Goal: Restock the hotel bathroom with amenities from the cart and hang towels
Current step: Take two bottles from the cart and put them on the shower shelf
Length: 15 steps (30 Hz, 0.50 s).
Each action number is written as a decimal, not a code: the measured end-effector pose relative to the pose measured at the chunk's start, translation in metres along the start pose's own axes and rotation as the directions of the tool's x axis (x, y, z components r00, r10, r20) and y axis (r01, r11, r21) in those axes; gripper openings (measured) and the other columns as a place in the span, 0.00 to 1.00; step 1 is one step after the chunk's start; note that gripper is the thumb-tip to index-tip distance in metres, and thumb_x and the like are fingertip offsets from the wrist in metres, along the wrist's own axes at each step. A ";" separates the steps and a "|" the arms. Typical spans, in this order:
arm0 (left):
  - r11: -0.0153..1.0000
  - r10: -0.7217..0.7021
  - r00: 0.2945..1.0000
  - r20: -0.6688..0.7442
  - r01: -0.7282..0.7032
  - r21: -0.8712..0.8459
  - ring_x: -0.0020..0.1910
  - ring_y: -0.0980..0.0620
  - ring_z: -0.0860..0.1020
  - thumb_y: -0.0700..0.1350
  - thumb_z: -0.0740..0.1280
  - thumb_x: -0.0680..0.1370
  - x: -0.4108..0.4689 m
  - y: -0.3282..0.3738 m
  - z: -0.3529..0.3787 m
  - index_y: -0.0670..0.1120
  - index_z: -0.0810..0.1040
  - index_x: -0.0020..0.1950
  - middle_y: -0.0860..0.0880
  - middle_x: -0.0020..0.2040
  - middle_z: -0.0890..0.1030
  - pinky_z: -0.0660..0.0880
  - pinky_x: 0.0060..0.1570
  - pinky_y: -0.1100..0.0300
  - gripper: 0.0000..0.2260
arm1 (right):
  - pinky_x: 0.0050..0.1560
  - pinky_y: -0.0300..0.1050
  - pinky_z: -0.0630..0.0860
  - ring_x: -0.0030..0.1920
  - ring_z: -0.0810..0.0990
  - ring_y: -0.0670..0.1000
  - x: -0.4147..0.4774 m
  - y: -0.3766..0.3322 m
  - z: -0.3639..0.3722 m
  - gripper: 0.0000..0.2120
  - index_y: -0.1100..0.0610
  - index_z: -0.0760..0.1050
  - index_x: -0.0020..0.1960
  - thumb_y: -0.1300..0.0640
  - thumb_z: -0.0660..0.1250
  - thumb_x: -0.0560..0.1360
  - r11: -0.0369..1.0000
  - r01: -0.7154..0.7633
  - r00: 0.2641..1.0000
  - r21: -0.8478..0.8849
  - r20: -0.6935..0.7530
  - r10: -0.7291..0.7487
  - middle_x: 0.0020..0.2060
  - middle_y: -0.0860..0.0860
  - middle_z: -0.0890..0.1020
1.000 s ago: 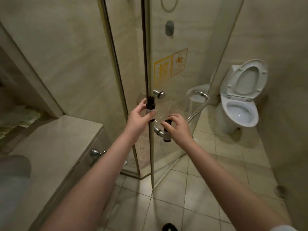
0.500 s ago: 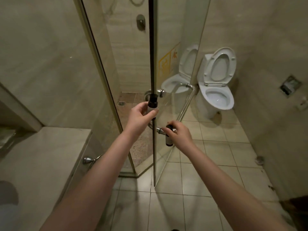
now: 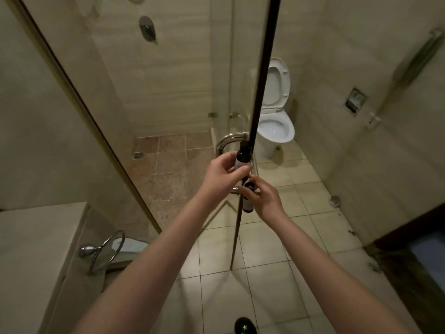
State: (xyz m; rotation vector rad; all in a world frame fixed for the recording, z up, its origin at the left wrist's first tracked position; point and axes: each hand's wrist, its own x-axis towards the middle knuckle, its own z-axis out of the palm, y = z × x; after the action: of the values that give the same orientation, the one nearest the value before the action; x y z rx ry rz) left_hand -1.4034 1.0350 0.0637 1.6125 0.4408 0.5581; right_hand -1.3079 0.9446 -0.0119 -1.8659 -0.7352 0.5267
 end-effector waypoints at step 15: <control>0.999 -0.017 1.000 -0.020 0.016 -0.032 0.47 0.57 0.79 0.38 0.69 0.75 0.058 -0.004 0.083 0.43 0.78 0.56 0.45 0.54 0.80 0.74 0.38 0.74 0.10 | 0.40 0.34 0.66 0.46 0.73 0.48 -0.003 0.047 -0.108 0.10 0.58 0.77 0.49 0.51 0.68 0.75 0.982 -0.059 0.916 -0.182 -0.401 -0.019 0.45 0.49 0.74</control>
State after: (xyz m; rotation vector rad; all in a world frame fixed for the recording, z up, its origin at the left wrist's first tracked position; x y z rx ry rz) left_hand -1.3078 1.0023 0.0594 1.5728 0.4575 0.5667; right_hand -1.2284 0.8579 -0.0140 -2.0742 -0.5020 0.0743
